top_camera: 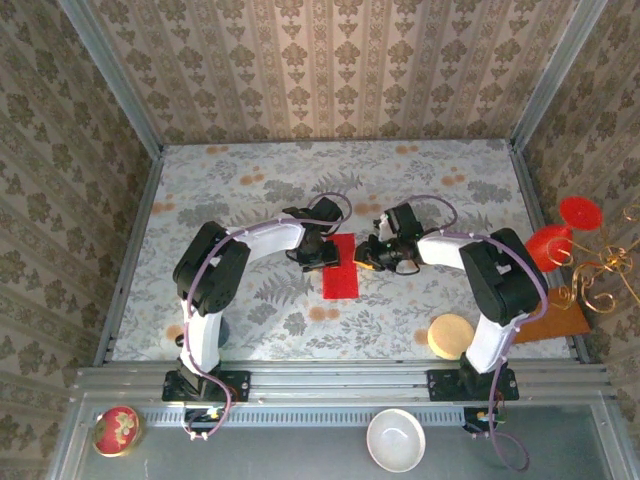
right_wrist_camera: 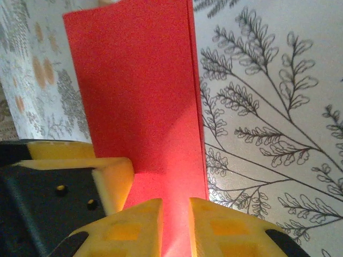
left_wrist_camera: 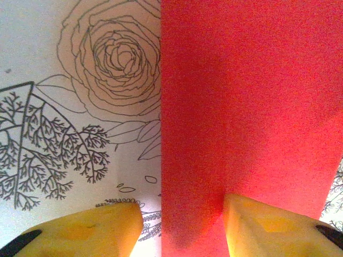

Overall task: Fold a paper plane with a square sheet of paper (pick it up from the middle)
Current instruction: Hold the square sheet of paper at the center of the table.

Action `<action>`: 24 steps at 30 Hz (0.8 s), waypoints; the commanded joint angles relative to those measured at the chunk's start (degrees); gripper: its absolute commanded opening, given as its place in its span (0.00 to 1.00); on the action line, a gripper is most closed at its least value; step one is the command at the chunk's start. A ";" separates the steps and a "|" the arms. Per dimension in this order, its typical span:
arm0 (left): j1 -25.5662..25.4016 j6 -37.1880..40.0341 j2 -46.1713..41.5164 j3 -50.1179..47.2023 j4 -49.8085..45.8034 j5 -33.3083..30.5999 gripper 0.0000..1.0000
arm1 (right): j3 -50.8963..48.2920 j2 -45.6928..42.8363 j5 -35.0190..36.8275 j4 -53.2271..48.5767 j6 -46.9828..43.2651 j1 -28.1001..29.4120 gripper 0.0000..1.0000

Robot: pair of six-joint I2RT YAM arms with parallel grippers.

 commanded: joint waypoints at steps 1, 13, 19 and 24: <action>-3.05 0.56 12.33 -5.21 1.92 5.82 0.49 | 1.66 1.55 -2.41 0.21 0.02 0.73 0.21; -2.99 0.47 12.55 -5.70 2.02 6.01 0.49 | 4.28 5.02 -3.26 -1.09 -0.69 1.93 0.17; -2.99 0.38 12.53 -5.96 2.03 6.09 0.49 | 4.49 7.01 -1.73 -3.16 -1.28 1.99 0.16; -2.83 0.73 11.57 -5.97 1.70 5.66 0.49 | 3.91 8.15 0.71 -6.07 -2.32 2.04 0.15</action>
